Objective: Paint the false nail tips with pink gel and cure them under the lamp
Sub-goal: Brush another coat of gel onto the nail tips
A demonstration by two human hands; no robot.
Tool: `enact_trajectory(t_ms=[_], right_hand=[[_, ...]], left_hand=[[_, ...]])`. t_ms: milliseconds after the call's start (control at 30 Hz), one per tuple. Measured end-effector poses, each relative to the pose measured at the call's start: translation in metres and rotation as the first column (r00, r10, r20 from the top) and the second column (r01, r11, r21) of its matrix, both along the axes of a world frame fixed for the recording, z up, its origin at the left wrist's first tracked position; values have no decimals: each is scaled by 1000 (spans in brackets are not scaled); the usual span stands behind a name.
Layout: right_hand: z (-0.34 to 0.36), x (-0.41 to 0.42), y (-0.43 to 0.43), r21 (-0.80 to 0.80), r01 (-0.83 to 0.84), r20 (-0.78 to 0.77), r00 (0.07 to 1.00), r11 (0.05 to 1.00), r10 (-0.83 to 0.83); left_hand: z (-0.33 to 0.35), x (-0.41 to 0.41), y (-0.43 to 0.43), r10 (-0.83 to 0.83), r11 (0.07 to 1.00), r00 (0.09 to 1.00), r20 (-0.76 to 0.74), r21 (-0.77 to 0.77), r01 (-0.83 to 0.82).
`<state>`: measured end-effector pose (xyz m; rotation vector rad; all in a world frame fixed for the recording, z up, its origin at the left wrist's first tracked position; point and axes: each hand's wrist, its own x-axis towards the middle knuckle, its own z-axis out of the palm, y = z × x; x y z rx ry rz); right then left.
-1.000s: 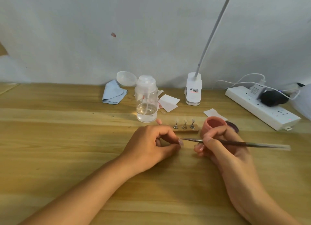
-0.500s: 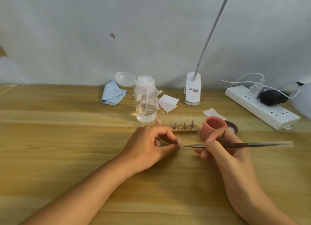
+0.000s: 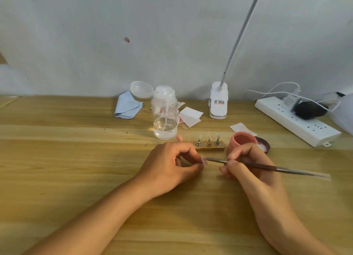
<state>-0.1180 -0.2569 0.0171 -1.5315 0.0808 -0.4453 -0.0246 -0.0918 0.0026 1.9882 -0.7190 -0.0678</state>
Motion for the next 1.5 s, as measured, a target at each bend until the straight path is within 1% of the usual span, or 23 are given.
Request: enact_trajectory(t_ms=[100, 233, 300, 367, 433, 533, 600, 700, 800, 900, 967, 1100, 1167, 1233, 1300, 1367, 1433, 1500], right_hand=[[2, -2, 2, -52, -36, 8, 999, 998, 37], [1, -1, 1, -86, -10, -2, 1000, 996, 9], [2, -1, 2, -61, 17, 9, 1000, 998, -16], [1, 1, 0, -2, 42, 14, 999, 999, -42], [-3, 1, -2, 36, 42, 5, 999, 998, -42], [-4, 1, 0, -10, -11, 12, 1000, 1000, 11], [-4, 1, 1, -21, -7, 16, 1000, 1000, 7], [-4, 3, -1, -3, 51, 17, 999, 999, -51], [-4, 4, -2, 65, 71, 20, 997, 995, -72], [-4, 3, 0, 8, 3, 28, 1000, 1000, -3], [-5, 3, 1, -17, 8, 20, 1000, 1000, -8], [-4, 4, 1, 45, 109, -4, 994, 993, -109], [-4, 5, 0, 96, 104, 0, 995, 990, -104], [-4, 5, 0, 113, 65, 19, 998, 991, -68], [-3, 4, 1, 76, 21, 35, 999, 997, -23], [-4, 3, 1, 16, 10, 26, 1000, 1000, -10], [-5, 3, 0, -10, 40, 6, 999, 999, -40], [-5, 3, -1, 11, 92, 23, 995, 996, -93]], left_hand=[[1, -1, 0, 2, 1000, 1000, 11, 15, -2], [2, -2, -1, 7, 1000, 1000, -13, 3, -7], [2, -2, -1, 3, 1000, 1000, -31, -8, -4], [2, -3, -1, 7, 1000, 999, -32, -5, -7], [3, -3, -1, 12, 1000, 1000, -28, 2, -12], [3, -3, 0, 19, 1000, 1000, -8, 15, -19], [3, -3, 0, 17, 1000, 1000, -5, 16, -17], [3, -4, -1, 8, 1000, 1000, -18, 1, -8], [3, -3, 0, 8, 1000, 1000, -10, 1, -8], [2, -2, 0, 5, 1000, 1000, 3, 7, -6], [2, -2, 0, 7, 1000, 1000, 15, 10, -7], [0, -1, 0, -3, 1000, 1000, 12, -15, 3], [-1, -1, 0, -12, 1000, 1000, 12, -25, 12], [-1, -1, 0, -20, 999, 1000, 13, -28, 20], [-1, -1, 0, -20, 999, 1000, 10, -32, 21], [-2, -1, 0, -17, 1000, 1000, 13, -26, 17], [-1, -1, 0, -21, 999, 1000, -1, -26, 21], [0, -1, 1, -28, 999, 999, -18, -35, 28]])
